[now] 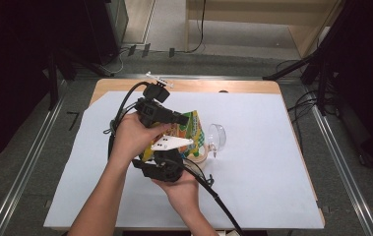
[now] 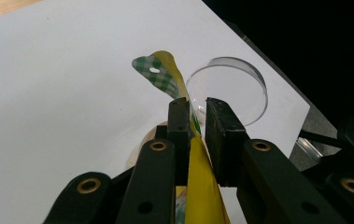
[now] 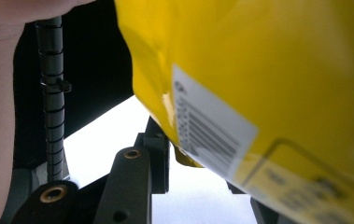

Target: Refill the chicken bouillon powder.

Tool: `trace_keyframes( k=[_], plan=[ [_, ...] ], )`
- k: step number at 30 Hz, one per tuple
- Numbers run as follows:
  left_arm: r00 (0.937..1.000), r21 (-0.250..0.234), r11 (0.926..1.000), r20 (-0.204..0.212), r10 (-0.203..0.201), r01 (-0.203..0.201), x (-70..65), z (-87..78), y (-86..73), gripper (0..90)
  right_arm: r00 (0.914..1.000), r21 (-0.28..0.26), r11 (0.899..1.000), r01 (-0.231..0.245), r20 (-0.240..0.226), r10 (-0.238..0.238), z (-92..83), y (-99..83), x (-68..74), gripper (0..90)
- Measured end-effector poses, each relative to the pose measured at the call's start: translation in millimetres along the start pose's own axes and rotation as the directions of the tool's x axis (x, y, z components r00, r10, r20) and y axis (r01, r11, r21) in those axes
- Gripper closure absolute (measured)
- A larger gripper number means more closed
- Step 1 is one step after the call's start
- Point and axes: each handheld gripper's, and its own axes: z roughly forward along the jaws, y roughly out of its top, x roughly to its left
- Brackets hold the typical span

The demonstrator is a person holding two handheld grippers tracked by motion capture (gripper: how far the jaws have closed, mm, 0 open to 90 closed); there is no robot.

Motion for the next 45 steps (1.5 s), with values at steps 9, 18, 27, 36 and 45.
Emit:
trace_keyframes(
  k=[9,18,27,36,45],
  plan=[
    [1.0,-0.003,1.0,0.004,0.008,-0.008,-0.7,3.4,2.4,80.7,0.9999,0.0,1.0,-0.004,0.009,0.004,-1.7,-0.1,-2.9,68.8],
    [0.9999,0.004,0.9999,0.002,0.012,-0.012,-1.1,5.1,2.3,80.7,0.9999,0.002,1.0,0.0,0.011,0.0,-2.3,-1.2,-3.6,68.7],
    [0.9999,0.003,0.9999,0.006,0.01,-0.01,-1.4,6.5,2.2,80.6,0.9999,0.002,1.0,-0.007,0.012,0.007,-2.7,-2.4,-4.1,68.7],
    [0.9999,0.004,0.9999,0.005,0.011,-0.011,-1.7,6.6,2.0,80.6,0.9999,0.0,1.0,-0.005,0.012,0.005,-2.7,-2.7,-3.8,68.7],
    [0.9999,0.006,0.9999,0.005,0.01,-0.01,-1.4,6.3,1.5,80.6,0.9999,0.003,1.0,-0.004,0.011,0.004,-2.4,-3.0,-3.6,68.7]
  ],
)
